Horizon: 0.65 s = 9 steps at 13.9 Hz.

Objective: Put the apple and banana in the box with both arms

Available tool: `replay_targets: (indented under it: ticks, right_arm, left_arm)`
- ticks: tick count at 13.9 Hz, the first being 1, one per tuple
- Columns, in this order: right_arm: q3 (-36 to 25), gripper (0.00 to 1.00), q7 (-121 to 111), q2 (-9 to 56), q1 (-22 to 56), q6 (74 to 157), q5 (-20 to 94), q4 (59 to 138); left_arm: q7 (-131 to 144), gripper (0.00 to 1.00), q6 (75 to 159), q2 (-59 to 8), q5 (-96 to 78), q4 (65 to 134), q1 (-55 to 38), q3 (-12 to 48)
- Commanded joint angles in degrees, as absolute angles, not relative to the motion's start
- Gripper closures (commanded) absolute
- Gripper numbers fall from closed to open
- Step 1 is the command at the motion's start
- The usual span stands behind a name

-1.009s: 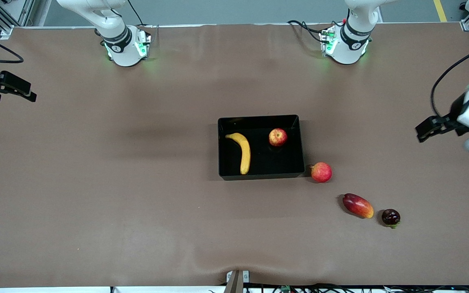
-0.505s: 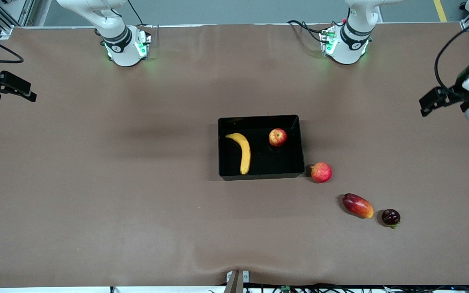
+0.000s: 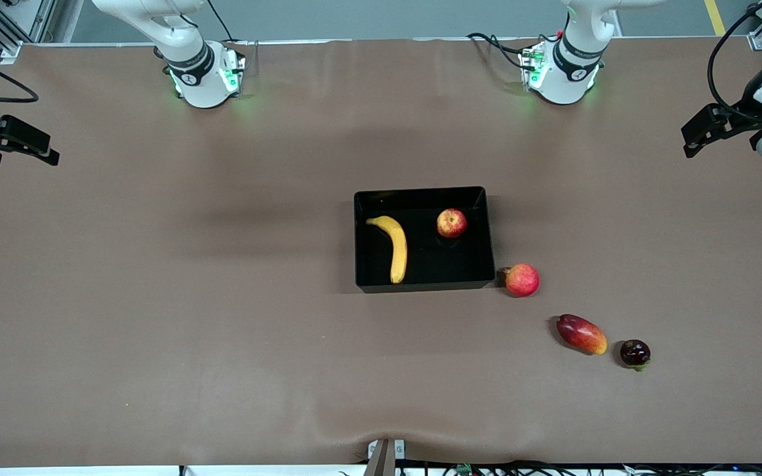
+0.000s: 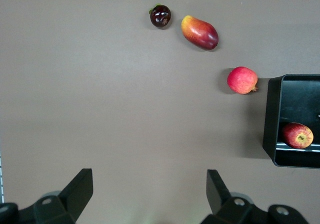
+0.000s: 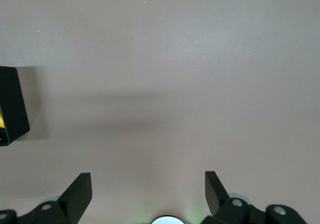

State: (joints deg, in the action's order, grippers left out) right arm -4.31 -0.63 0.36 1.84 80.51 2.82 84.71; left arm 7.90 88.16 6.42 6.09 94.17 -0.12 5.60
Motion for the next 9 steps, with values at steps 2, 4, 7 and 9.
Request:
replay_targets:
  ticks: [2,4,7,9]
  right_arm:
    - [-4.22,0.00,-0.44,0.53,1.67,79.98,2.81,83.94]
    - [-4.22,0.00,-0.35,0.53,1.76,79.98,2.81,83.94]
    - [-4.22,0.00,-0.35,0.53,1.67,80.07,2.81,83.94]
    - [-4.22,0.00,-0.35,0.53,1.76,80.07,2.81,83.94]
  left_arm:
    - [7.20,0.00,86.92,5.45,3.70,92.12,-0.35,5.19]
    - [7.73,0.00,86.92,4.84,1.86,91.32,-0.26,5.19]
    - [7.82,0.00,86.92,4.66,0.70,91.58,-0.53,5.27]
    - [7.91,0.00,86.92,4.22,0.62,91.41,-0.44,5.19]
